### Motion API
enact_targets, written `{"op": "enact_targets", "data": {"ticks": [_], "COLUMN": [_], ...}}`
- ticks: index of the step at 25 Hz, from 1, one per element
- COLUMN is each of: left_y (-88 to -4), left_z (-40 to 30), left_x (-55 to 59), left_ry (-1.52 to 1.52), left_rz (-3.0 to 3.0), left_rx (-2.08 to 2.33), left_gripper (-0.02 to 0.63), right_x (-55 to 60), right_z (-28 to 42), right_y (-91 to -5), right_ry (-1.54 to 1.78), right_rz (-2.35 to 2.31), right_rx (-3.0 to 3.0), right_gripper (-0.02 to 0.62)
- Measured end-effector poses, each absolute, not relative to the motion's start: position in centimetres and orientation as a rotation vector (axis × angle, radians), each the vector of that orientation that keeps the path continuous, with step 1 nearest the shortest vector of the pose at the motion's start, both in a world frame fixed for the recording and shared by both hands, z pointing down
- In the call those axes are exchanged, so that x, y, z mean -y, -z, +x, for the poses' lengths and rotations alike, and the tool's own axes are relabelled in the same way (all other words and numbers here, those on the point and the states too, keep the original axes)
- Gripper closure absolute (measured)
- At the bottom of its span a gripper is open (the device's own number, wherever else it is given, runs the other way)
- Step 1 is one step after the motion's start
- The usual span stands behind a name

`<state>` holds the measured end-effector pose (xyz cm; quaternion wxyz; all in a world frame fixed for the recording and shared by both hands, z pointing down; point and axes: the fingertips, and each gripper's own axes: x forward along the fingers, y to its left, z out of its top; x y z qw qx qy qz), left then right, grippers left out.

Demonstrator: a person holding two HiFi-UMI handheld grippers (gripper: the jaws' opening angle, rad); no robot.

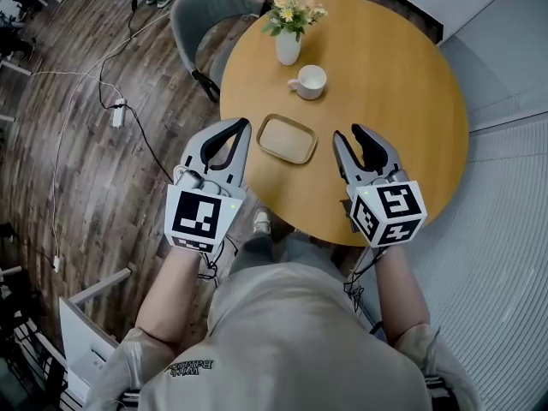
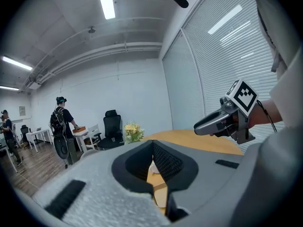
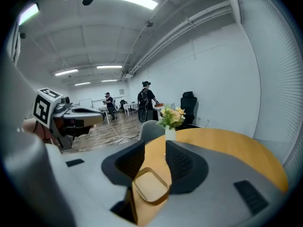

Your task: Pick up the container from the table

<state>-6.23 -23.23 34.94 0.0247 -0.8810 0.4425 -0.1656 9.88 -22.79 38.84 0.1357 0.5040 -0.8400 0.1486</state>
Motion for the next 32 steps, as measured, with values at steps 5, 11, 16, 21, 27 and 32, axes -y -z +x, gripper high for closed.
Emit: {"op": "enact_targets", "data": {"ticks": [5, 11, 16, 21, 27, 32], "left_y": [-37.7, -41.8, -45.7, -48.5, -51.9, -53.8], "left_z": [-6.0, -6.1, -5.7, -6.1, -6.4, -5.9], "left_x": [24.1, 24.7, 25.3, 26.0, 26.0, 25.0], "left_ry": [0.551, 0.653, 0.708, 0.765, 0.866, 0.927], "left_rz": [-2.744, -2.806, -2.885, -2.929, -2.959, -3.004], "left_rx": [-1.347, -1.331, -1.325, -1.344, -1.336, -1.291], "left_gripper": [0.584, 0.584, 0.584, 0.584, 0.584, 0.584], "right_x": [24.4, 25.2, 25.5, 24.8, 23.8, 23.0], "right_z": [9.8, 9.3, 8.8, 8.7, 9.1, 8.5], "right_y": [-43.1, -48.1, -52.8, -56.9, -62.1, -64.8], "right_ry": [-0.505, -0.585, -0.680, -0.756, -0.872, -0.955], "right_rz": [1.457, 1.402, 1.352, 1.309, 1.273, 1.227], "right_rx": [2.373, 2.295, 2.230, 2.151, 2.066, 2.035], "right_gripper": [0.465, 0.465, 0.465, 0.466, 0.466, 0.467]}}
